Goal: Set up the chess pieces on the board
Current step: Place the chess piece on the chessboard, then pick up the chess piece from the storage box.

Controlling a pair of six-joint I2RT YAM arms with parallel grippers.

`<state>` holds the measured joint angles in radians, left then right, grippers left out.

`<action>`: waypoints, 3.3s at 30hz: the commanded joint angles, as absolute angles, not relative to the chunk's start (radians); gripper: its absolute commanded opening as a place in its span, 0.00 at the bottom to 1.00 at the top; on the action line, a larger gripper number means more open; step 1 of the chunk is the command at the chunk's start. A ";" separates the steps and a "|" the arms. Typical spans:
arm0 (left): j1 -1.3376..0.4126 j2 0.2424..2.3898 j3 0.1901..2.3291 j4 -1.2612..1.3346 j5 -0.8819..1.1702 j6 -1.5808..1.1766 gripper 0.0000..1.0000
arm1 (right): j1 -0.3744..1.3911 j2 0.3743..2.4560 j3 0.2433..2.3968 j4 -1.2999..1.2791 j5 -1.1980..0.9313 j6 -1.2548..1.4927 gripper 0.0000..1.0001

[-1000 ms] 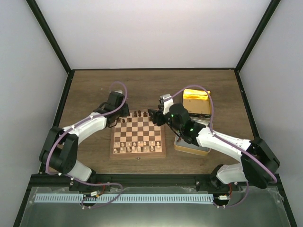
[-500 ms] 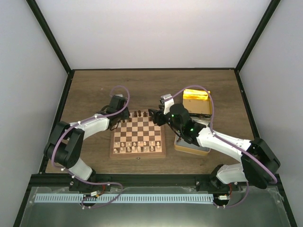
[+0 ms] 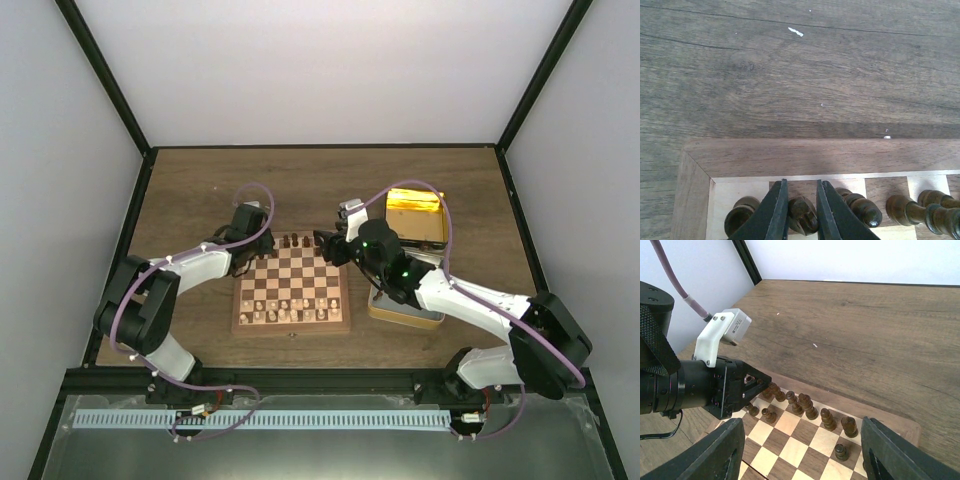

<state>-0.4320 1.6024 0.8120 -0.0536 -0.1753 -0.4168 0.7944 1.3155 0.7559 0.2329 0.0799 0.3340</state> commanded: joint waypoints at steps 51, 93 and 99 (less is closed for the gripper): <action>-0.431 1.054 0.792 -0.097 0.025 -0.367 0.51 | 0.373 1.605 0.833 -0.351 0.116 0.507 0.32; -0.431 1.068 0.766 -0.074 0.034 -0.368 0.51 | 0.387 1.681 0.947 -0.536 0.104 0.467 0.33; -0.431 1.060 0.769 -0.085 0.028 -0.365 0.51 | 0.390 1.678 0.946 -0.574 0.094 0.477 0.30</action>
